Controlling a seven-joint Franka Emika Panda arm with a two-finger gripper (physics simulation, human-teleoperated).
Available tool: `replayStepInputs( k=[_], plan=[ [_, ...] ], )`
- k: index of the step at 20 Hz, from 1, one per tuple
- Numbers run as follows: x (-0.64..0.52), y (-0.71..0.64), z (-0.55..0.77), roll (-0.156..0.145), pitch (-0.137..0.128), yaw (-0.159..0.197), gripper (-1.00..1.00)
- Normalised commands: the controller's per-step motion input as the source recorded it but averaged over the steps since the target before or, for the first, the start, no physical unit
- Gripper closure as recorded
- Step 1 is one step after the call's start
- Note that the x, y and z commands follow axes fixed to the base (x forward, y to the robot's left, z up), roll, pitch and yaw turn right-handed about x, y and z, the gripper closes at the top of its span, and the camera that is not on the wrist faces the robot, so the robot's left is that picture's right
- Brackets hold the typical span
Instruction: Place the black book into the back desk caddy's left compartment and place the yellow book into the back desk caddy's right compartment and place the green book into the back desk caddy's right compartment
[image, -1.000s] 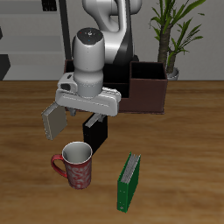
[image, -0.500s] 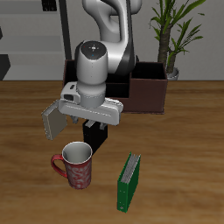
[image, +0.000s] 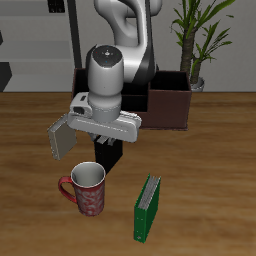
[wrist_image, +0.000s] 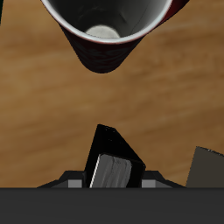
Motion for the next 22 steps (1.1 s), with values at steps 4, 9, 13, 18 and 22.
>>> replayStepInputs(
  k=[4, 9, 13, 18, 22],
  plan=[
    [-0.14, 0.0, 0.62, -0.011, -0.031, 0.033, 1.0],
    [-0.38, -0.03, 1.24, -0.026, -0.085, 0.08, 1.0],
    [-0.32, -0.01, 0.67, -0.004, -0.024, 0.068, 1.0],
    [-0.57, -0.06, 0.58, -0.006, -0.025, 0.108, 1.0],
    [-0.56, -0.26, 0.22, -0.036, 0.002, 0.085, 1.0]
  ],
)
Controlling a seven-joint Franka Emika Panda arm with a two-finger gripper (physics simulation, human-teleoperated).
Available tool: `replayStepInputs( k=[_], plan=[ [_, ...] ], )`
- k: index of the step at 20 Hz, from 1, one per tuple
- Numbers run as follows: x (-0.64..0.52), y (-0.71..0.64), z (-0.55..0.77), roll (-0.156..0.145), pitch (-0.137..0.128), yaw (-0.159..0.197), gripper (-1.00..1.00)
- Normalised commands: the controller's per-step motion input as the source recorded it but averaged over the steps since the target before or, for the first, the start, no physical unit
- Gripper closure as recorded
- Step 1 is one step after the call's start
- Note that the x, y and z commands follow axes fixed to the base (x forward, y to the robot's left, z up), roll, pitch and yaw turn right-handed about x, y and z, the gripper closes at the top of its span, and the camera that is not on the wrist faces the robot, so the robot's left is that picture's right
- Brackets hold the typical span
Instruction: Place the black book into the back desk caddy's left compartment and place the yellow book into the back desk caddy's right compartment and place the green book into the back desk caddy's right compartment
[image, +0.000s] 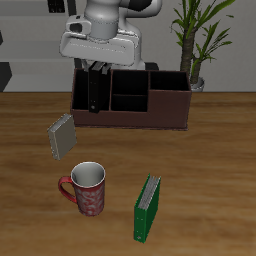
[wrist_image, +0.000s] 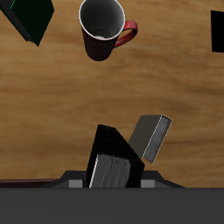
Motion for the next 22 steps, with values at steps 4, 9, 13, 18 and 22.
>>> replayStepInputs(
  k=[4, 9, 13, 18, 22],
  plan=[
    [-0.49, -0.23, 0.01, -0.03, 0.012, 0.072, 1.0],
    [-0.5, -0.17, -0.09, -0.014, 0.025, 0.04, 1.0],
    [-0.26, 0.0, 0.03, -0.004, -0.005, 0.003, 1.0],
    [-0.32, 0.0, -0.03, -0.021, -0.002, 0.003, 1.0],
    [-0.24, -0.07, -0.15, -0.039, 0.001, -0.035, 1.0]
  ],
)
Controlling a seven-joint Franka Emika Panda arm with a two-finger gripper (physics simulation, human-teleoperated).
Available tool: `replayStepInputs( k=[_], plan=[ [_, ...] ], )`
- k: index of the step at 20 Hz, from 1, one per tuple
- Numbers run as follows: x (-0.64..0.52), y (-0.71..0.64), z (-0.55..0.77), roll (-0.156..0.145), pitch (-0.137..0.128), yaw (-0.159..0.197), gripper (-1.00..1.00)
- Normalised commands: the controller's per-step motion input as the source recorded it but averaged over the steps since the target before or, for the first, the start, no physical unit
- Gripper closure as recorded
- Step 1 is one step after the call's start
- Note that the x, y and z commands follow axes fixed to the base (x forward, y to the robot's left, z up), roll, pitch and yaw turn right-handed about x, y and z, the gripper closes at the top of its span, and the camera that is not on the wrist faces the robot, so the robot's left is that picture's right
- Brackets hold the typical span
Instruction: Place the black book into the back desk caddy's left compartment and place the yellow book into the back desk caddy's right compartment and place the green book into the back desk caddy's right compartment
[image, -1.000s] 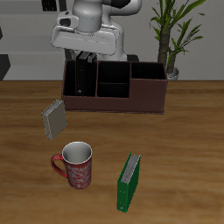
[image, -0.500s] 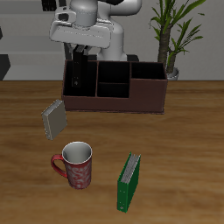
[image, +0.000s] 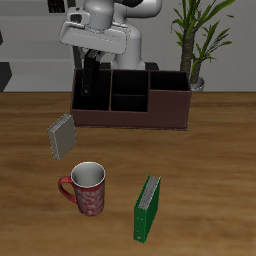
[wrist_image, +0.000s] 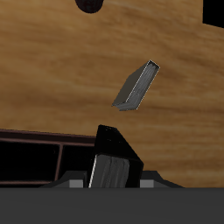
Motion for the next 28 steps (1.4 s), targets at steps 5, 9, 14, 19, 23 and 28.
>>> replayStepInputs(
  k=[5, 9, 14, 19, 23, 28],
  plan=[
    [-0.13, 0.02, -0.19, 0.0, 0.029, -0.033, 1.0],
    [-0.2, 0.0, -0.1, -0.018, 0.004, -0.045, 1.0],
    [-0.17, 0.07, -0.09, 0.022, 0.013, -0.001, 1.0],
    [-0.13, -0.04, -0.13, -0.005, 0.019, -0.017, 1.0],
    [-0.05, 0.04, -0.07, -0.004, 0.007, 0.006, 1.0],
    [-0.04, -0.01, -0.08, 0.0, 0.015, -0.012, 1.0]
  ],
)
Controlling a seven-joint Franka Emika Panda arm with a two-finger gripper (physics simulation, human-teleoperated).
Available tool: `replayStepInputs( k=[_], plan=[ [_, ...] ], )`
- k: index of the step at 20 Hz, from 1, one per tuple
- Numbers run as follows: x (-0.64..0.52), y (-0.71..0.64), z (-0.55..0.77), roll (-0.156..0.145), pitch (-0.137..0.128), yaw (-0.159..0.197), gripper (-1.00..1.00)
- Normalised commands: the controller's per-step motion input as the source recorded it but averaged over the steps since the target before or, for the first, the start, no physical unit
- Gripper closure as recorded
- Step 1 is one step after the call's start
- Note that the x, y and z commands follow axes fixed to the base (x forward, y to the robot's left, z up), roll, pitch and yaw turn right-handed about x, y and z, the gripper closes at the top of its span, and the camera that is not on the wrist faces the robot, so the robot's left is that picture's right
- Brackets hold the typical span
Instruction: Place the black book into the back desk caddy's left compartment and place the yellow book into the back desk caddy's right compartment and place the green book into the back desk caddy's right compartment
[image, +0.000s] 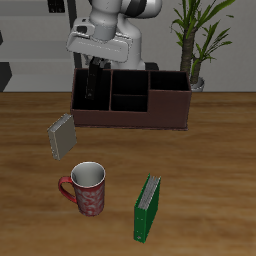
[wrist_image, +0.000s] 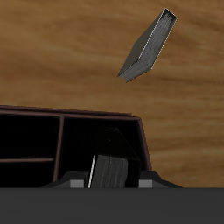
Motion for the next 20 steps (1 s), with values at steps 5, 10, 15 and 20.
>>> replayStepInputs(
  k=[5, 10, 15, 20],
  plan=[
    [0.0, -0.02, -0.13, -0.011, 0.014, -0.005, 1.0],
    [0.06, -0.07, -0.19, -0.002, 0.048, -0.041, 1.0],
    [0.01, -0.02, -0.15, -0.004, 0.022, 0.0, 1.0],
    [0.04, -0.02, -0.17, -0.006, 0.042, -0.019, 1.0]
  ],
)
